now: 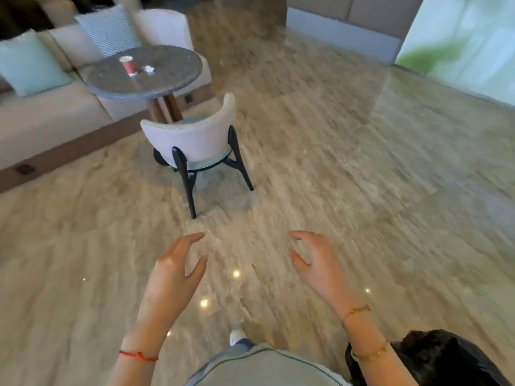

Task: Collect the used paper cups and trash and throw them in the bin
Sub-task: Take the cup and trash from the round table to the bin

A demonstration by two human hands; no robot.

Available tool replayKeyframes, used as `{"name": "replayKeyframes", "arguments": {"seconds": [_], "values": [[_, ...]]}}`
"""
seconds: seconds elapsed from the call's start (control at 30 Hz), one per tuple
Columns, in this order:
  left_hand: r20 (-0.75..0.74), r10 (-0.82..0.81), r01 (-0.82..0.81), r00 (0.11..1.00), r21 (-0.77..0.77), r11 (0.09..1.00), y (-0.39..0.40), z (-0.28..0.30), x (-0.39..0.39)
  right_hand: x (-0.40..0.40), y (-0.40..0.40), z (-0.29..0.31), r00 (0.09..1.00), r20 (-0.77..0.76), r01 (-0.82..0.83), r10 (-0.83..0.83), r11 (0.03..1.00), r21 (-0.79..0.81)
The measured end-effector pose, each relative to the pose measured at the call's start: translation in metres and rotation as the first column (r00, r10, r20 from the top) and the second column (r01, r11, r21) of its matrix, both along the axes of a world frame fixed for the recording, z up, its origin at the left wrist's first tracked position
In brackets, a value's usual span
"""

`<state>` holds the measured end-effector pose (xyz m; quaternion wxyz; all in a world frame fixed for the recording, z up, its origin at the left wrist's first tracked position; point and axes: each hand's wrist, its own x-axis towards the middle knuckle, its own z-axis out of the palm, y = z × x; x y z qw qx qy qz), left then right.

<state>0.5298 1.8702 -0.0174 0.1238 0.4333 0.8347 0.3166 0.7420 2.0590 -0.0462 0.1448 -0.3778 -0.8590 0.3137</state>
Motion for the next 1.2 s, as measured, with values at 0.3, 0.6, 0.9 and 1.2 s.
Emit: {"name": "replayKeyframes", "arguments": {"seconds": [0.3,0.6,0.9,1.2], "values": [[-0.018,0.295,-0.295,0.955,-0.016,0.955,-0.069,0.003,-0.113,-0.172,-0.018,0.005,0.953,-0.012,-0.303,0.303,0.953,0.003],[-0.035,0.496,-0.497,0.867,-0.044,0.866,-0.064,-0.009,-0.213,-0.322,0.015,-0.013,0.885,-0.013,-0.466,0.466,0.885,0.003],[-0.075,0.543,-0.546,0.836,-0.037,0.837,-0.007,0.008,-0.381,-0.511,0.078,0.001,0.838,-0.046,-0.543,0.543,0.839,0.014],[-0.048,0.632,-0.633,0.773,-0.015,0.774,0.04,0.017,-0.532,-0.692,0.13,0.013,0.786,-0.07,-0.613,0.615,0.789,0.048]]}}
